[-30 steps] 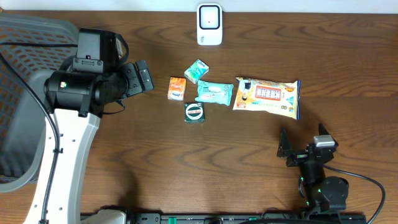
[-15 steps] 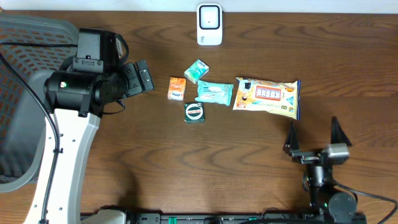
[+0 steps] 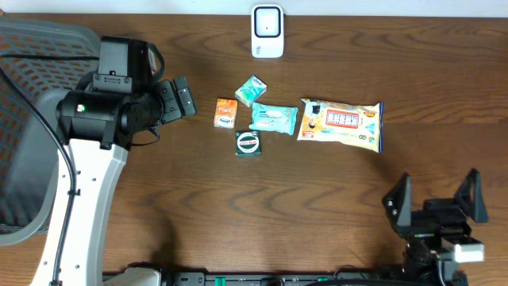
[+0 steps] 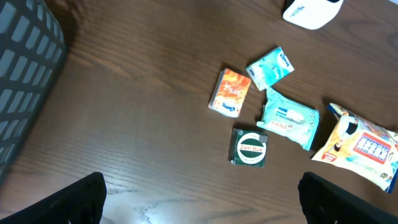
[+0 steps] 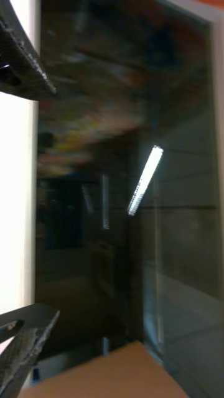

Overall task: Scan the item barcode
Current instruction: 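Raise the right arm and reach toward the yellow wipes pack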

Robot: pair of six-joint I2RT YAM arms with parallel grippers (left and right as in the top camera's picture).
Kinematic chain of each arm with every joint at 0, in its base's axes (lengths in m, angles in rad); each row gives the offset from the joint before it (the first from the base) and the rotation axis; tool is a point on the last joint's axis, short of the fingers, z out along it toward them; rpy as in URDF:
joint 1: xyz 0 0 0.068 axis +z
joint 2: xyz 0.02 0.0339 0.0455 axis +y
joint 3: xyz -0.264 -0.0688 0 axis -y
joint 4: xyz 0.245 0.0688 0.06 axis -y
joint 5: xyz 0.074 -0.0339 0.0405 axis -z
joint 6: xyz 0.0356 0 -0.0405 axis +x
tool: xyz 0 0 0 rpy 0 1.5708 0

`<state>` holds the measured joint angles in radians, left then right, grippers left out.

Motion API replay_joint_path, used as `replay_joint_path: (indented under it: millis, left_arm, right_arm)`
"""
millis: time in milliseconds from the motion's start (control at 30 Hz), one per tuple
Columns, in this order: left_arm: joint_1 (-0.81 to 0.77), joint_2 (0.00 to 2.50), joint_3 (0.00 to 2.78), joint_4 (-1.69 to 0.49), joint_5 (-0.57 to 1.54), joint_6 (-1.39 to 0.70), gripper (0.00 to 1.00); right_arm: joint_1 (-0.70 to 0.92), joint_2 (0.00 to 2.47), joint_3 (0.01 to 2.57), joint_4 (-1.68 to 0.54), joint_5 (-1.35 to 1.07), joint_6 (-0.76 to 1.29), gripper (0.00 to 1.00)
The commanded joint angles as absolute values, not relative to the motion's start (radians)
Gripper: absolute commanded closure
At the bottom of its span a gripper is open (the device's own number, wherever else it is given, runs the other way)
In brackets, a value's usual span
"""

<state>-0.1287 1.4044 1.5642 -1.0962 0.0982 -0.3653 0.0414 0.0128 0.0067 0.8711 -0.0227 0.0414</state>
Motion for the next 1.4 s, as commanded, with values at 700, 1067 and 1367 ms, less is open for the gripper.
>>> replay_joint_path:
  millis: [700,1067,1367]
  left_arm:
    - [-0.125,1.405,1.576,-1.099,0.092,-0.36,0.02]
    - [-0.125,1.405,1.576,-1.099,0.092,-0.36,0.02]
    - [-0.125,1.405,1.576,-1.099,0.092,-0.36,0.02]
  right_arm:
    - [0.039,0.739,0.64,0.627,-0.126,-0.114,0.01]
    - [0.039,1.059,1.086,-0.188,-0.225,-0.165,0.01]
    - [0.041,1.081,1.088,-0.458,-0.643,-0.15,0.01]
